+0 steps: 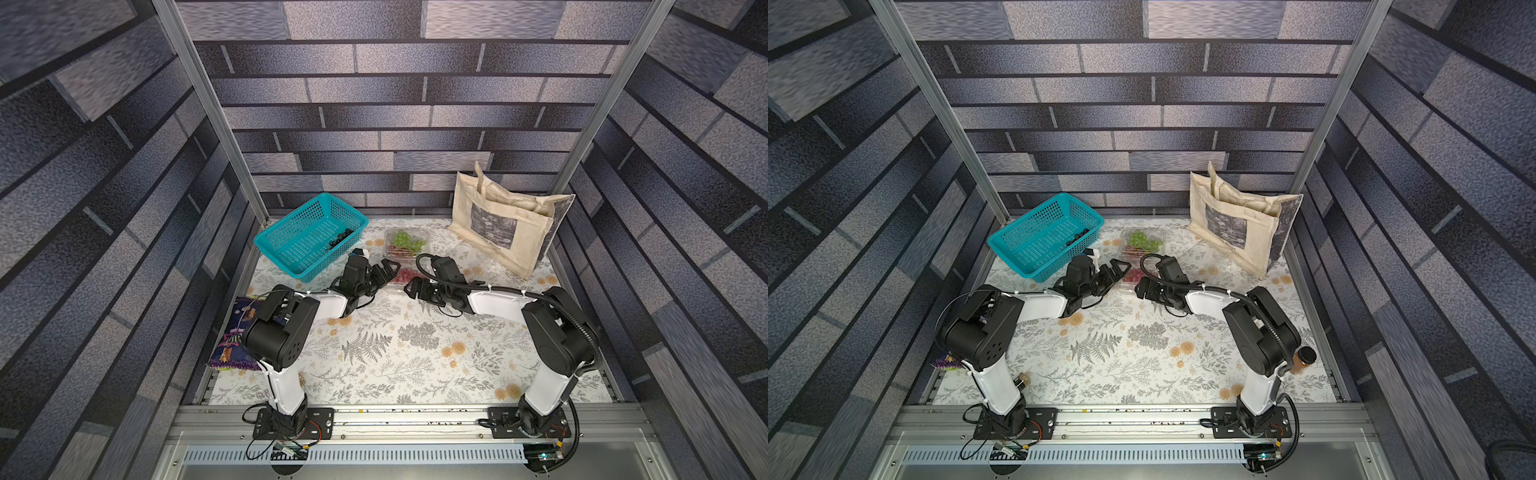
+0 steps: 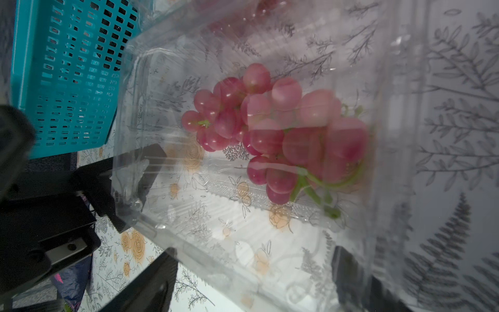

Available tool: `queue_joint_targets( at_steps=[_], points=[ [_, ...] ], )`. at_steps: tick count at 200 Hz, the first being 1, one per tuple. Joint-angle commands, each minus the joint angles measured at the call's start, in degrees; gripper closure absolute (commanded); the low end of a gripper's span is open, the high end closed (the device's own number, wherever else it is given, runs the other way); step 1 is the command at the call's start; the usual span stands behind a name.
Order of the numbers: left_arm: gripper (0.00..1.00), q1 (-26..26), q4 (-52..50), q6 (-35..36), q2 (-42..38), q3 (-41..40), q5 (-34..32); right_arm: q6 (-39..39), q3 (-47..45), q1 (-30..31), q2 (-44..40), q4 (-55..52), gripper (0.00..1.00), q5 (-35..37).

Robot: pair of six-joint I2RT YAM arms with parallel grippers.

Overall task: Pack grapes into containers
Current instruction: Move the packing box to the center of the board.

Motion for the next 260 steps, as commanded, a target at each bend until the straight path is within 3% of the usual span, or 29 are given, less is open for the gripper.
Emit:
queue_joint_targets(
  at_steps=[1, 91, 145, 177, 215, 260],
  points=[
    [0.00, 0.5, 0.4, 0.4, -0.8, 0.5, 1.0, -1.7, 2.0, -0.8, 1.2, -2.0, 0.10, -0.2],
    [0.00, 3.2, -2.6, 1.7, -5.6, -3.4, 2.3, -2.7, 2.9, -1.2, -0.9, -5.3, 0.06, -0.2],
    [0.00, 3.9, -10.2, 3.4, -13.9, -6.8, 3.1, -5.2, 3.2, -1.6, -9.3, -14.9, 0.00, 1.8],
    [0.00, 3.7, -18.0, 5.5, -20.5, -7.2, 3.6, -8.6, 3.7, -3.0, -20.8, -27.7, 0.00, 9.0],
    [0.00, 1.9, -27.0, 10.2, -25.3, -4.2, 4.3, -12.4, 7.7, -11.3, -30.3, -44.1, 0.00, 16.0],
    [0.00, -4.3, -33.9, 15.5, -24.4, 1.5, 3.3, -15.2, 10.0, -25.0, -28.2, -50.2, 0.00, 15.5]
  ],
)
